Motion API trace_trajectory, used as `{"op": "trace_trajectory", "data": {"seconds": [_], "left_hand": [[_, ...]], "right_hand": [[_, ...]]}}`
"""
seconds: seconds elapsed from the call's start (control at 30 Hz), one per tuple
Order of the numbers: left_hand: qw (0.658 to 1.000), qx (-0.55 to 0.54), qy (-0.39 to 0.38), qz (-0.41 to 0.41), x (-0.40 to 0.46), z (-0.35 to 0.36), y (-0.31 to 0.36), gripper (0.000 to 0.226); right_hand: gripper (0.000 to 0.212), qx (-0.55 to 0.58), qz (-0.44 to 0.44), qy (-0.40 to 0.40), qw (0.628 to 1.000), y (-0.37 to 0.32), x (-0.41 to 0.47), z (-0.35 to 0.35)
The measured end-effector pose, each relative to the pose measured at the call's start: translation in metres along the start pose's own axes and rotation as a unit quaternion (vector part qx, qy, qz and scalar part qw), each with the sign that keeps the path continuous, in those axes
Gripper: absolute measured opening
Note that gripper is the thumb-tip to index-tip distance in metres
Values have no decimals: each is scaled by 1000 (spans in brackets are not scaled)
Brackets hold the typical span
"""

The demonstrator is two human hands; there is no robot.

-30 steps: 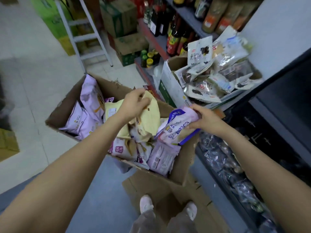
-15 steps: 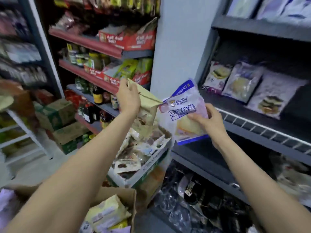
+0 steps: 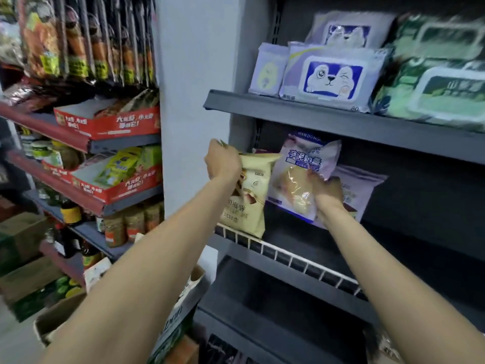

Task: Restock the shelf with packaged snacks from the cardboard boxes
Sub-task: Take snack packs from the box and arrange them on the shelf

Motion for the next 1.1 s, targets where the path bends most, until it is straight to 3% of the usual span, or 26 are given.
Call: {"op": "trace_trajectory", "data": {"seconds": [0.17, 0.4, 0.43, 0.5, 0.57, 0.67, 0.83, 0.97, 1.03, 1.1], "left_hand": [[999, -32, -21, -7, 12, 31, 7, 22], [996, 8, -81, -33, 28, 50, 7, 28], [996, 6, -86, -35, 30, 50, 5, 27], [994, -14, -91, -51, 33, 51, 1, 23], [991, -40, -102, -74, 37, 54, -5, 14], [982, -85, -121, -118, 39, 55, -14, 10], [970, -135, -151, -133, 27, 46, -9, 21], [960, -162, -186, -131, 22, 45, -9, 18], [961, -158, -194, -119, 21, 46, -11, 17], [963, -139, -206, -106, 20, 48, -10, 22]], "right_hand": [[62, -75, -41, 13, 996, 1, 28, -1], [83, -210, -208, -4, 955, 20, 33, 20], [85, -271, -227, 15, 935, 26, 35, 24], [89, -416, -279, 100, 860, 39, 37, 31], [90, -464, -303, 134, 821, 39, 37, 35], [79, -469, -280, 106, 831, 34, 42, 38], [72, -461, -230, 58, 855, 36, 41, 39], [52, -223, -194, 38, 955, 23, 21, 24], [49, -95, -184, -20, 978, 9, 2, 15], [67, 25, -138, -127, 982, -7, -18, 6]]}}
Point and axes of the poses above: each hand's wrist, its own x-axis towards the middle knuckle, its own z-axis out of the palm, y = z × x, the point moved 2 cm from there along x, towards the middle knuckle, and after that the axes turned 5 degrees about z, right-handed, at the moved point
